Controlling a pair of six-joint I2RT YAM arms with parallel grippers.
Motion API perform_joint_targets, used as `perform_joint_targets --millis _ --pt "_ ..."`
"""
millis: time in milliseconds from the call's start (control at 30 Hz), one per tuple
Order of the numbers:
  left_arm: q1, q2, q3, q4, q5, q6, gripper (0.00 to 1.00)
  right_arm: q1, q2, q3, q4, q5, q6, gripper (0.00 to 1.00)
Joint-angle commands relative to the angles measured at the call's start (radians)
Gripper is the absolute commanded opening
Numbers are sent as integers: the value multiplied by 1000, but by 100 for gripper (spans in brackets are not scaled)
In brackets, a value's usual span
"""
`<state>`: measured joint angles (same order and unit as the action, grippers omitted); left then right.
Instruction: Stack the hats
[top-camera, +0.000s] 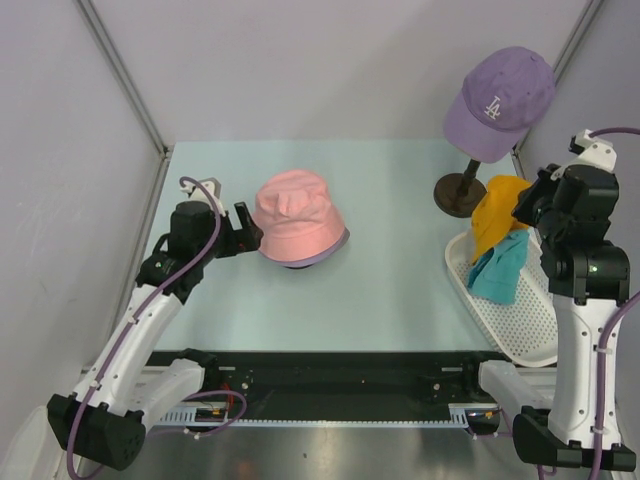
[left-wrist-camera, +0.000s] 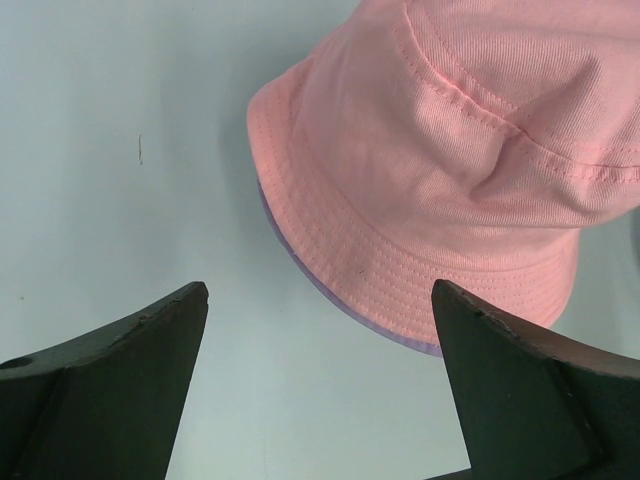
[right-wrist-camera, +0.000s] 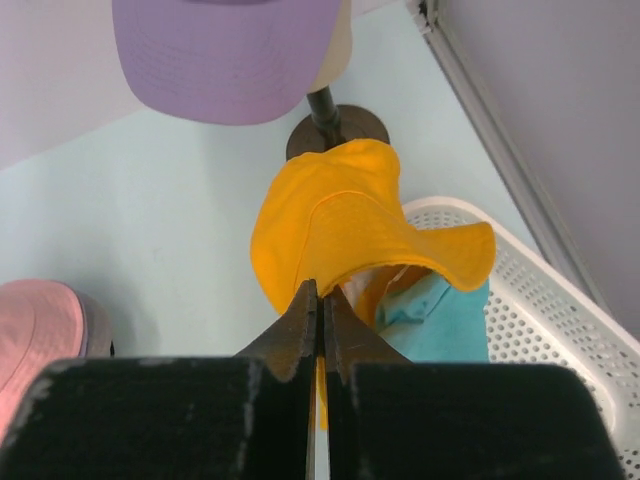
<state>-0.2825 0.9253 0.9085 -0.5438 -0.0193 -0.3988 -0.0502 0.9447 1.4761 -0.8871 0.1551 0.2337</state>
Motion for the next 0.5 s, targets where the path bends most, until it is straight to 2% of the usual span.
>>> perform_joint_targets --millis 0,333,467 --pt "-4 -19 38 2 12 21 99 -4 8 125 10 80 -66 0" --pt "-4 -3 64 12 38 14 99 -4 37 285 -13 86 -73 0" --pt "-4 -6 70 13 30 8 99 -4 36 329 -12 18 -19 0"
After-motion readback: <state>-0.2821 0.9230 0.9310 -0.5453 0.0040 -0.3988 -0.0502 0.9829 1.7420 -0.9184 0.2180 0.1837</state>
